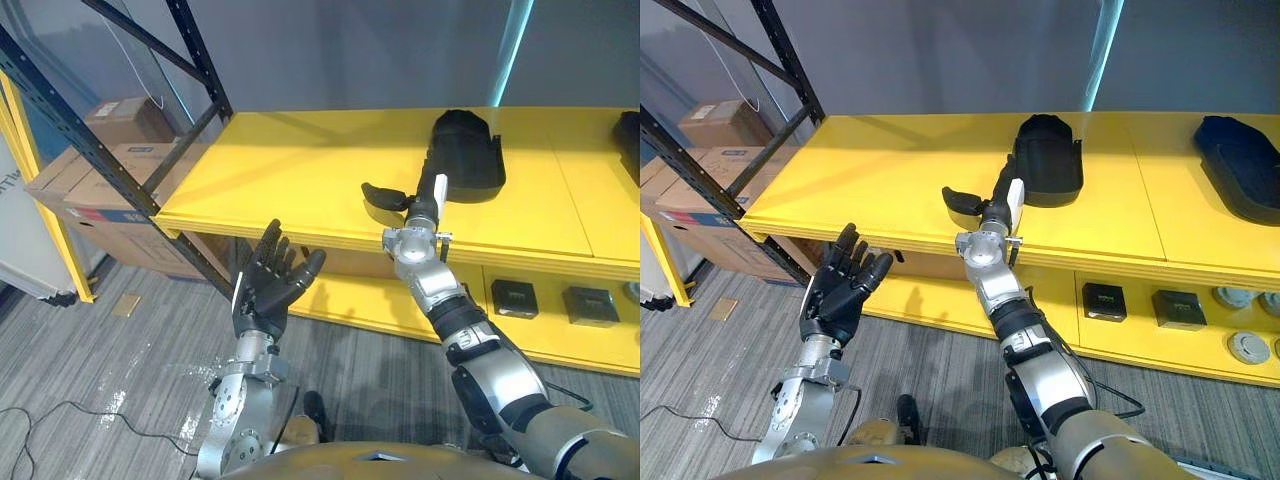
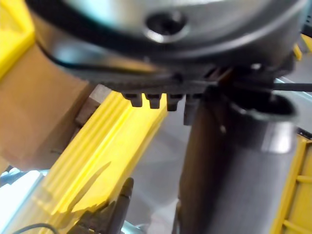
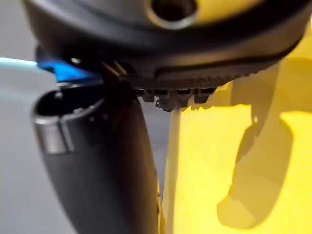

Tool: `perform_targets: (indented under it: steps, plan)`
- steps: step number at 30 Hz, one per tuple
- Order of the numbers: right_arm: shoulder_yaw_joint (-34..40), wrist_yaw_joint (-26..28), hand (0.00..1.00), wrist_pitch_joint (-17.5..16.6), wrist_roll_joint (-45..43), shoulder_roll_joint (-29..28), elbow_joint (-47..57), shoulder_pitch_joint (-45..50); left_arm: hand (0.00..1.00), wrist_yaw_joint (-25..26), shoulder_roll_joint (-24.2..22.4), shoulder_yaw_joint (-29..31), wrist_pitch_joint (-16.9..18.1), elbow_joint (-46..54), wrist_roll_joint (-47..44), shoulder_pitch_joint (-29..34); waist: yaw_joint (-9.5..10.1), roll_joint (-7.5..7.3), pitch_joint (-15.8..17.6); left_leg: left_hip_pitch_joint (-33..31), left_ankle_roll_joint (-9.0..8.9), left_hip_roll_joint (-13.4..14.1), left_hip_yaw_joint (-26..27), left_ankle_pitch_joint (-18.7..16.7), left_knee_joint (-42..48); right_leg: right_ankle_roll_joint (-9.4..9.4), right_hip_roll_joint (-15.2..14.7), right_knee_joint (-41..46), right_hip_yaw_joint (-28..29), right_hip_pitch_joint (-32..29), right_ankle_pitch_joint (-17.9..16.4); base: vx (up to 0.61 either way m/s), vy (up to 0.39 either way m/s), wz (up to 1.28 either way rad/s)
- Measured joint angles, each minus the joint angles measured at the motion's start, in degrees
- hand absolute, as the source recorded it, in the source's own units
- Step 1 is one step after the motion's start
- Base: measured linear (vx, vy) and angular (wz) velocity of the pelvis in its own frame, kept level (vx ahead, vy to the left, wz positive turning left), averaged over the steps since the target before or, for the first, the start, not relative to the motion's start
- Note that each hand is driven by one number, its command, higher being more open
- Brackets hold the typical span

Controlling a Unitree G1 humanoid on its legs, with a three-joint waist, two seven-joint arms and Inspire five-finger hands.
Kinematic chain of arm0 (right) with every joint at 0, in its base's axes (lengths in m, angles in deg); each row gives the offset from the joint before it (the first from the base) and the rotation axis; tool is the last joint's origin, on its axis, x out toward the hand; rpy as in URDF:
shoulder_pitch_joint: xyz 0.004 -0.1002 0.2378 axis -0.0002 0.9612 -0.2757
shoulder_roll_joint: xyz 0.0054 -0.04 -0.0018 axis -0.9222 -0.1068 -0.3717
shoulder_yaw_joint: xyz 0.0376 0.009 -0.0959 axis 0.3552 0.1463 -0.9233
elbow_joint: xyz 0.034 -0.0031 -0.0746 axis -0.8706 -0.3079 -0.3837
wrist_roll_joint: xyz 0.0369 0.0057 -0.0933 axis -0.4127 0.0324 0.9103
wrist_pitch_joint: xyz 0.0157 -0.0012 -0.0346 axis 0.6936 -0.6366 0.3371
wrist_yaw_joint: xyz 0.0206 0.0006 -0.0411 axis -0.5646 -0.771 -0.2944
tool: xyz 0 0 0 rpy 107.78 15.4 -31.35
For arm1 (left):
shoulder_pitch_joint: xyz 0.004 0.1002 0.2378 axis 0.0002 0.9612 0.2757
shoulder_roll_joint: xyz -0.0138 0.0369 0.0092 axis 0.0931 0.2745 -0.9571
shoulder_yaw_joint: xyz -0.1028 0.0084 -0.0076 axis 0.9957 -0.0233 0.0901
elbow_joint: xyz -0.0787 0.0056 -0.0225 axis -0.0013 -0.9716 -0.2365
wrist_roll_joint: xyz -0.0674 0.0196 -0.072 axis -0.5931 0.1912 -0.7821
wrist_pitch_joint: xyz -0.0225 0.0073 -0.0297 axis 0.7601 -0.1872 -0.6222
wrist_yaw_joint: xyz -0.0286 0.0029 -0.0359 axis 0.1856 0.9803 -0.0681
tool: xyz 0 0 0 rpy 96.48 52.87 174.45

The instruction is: Walk over and take three plastic housings, then place them on the shelf

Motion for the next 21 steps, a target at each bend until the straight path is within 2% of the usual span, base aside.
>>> perform_targets:
  steps: [3, 6, 8, 9, 11, 13, 15, 17, 21]
  plan:
    - [0.6, 0.4, 1.00, 0.0, 0.0, 0.1, -0.1, 0.0, 1.00, 0.4, 0.0, -0.2, 0.0, 0.0, 0.0, -0.5, 0.05, 0.02, 0.0, 0.0, -0.17, 0.0, 0.0, -0.1, 0.0, 0.01, 0.0, 0.0, 0.0, 0.0, 0.0, 0.00, 0.000, 0.00]
    - [0.7, 3.4, 1.00, -0.4, -0.1, 0.0, -0.2, 0.0, 1.00, 0.6, 0.0, -0.2, 0.0, 0.0, 0.0, -1.1, -0.02, 0.03, 0.0, 0.0, -0.18, 0.0, 0.0, -0.1, 0.0, 0.17, 0.0, 0.0, 0.0, -0.1, -0.1, 0.00, 0.000, 0.00]
    - [-1.3, 11.5, 1.00, -3.6, -0.5, 0.4, 0.3, 0.0, 1.00, 0.6, 0.0, 0.1, 0.0, 0.0, 0.0, -1.1, -0.23, 0.04, 0.1, 0.0, -0.30, 0.1, 0.1, -0.2, 0.0, 0.13, 0.1, -0.1, 0.2, -0.2, -0.1, 0.00, -0.004, -0.05]
    - [-2.4, 13.5, 1.00, -4.6, -1.7, 0.4, 0.9, 0.0, 1.00, 0.6, 0.0, 0.3, 0.0, 0.0, 0.0, -1.1, -0.31, 0.02, 0.1, 0.0, -0.41, 0.2, 0.3, -0.3, 0.0, 0.11, 0.1, -0.1, 0.4, -0.3, -0.1, 0.02, -0.012, -0.10]
    - [-7.5, 23.0, 1.00, -7.8, -7.2, 1.7, 7.7, 1.2, 1.00, -0.2, 0.0, 1.4, 0.1, 0.0, 0.1, -1.2, -0.43, -0.08, 0.1, 0.1, -0.70, 0.3, 0.9, -0.5, 0.0, 0.09, 0.4, -0.7, 0.7, -0.3, 0.1, 0.04, -0.018, -0.10]
    - [-9.5, 29.0, 1.00, -10.5, -9.5, 2.6, 15.1, 3.3, 1.00, -1.5, 0.0, 2.8, 0.2, 0.2, 0.1, -1.6, -0.39, -0.35, 0.3, 0.2, -0.77, 0.4, 1.1, -0.7, 0.0, 0.27, 0.6, -1.2, 0.9, -0.2, 0.3, 0.05, -0.019, -0.06]
    - [-9.7, 36.8, 1.00, -13.5, -14.0, 2.7, 27.6, 5.8, 1.00, -3.2, 0.0, 6.6, 0.7, 1.0, 0.6, -1.7, -0.37, -1.49, 0.7, 0.9, -0.62, 0.7, 2.0, -0.6, 0.0, 0.82, 1.3, -2.2, 1.6, 0.3, 0.7, 0.08, -0.038, -0.14]
    - [-8.3, 40.4, 1.00, -14.7, -17.2, 3.7, 35.7, 7.1, 1.00, -3.9, 0.0, 9.5, 1.5, 1.4, 0.7, -2.4, -0.49, -2.54, 0.7, 2.0, -0.73, 0.8, 2.7, -1.0, 0.0, 1.05, 1.8, -3.3, 2.3, 1.3, 1.2, 0.10, -0.040, -0.19]
    - [2.4, 42.4, 1.00, -16.5, -19.5, 5.2, 46.9, 12.0, 1.00, -4.0, 0.4, 13.4, 2.4, 5.1, 0.8, -4.6, -1.88, -5.48, 0.4, 3.8, -1.11, 1.1, 5.9, -2.1, 0.0, 1.05, 2.8, -6.5, 5.0, 2.1, 2.7, 0.05, -0.003, -0.37]
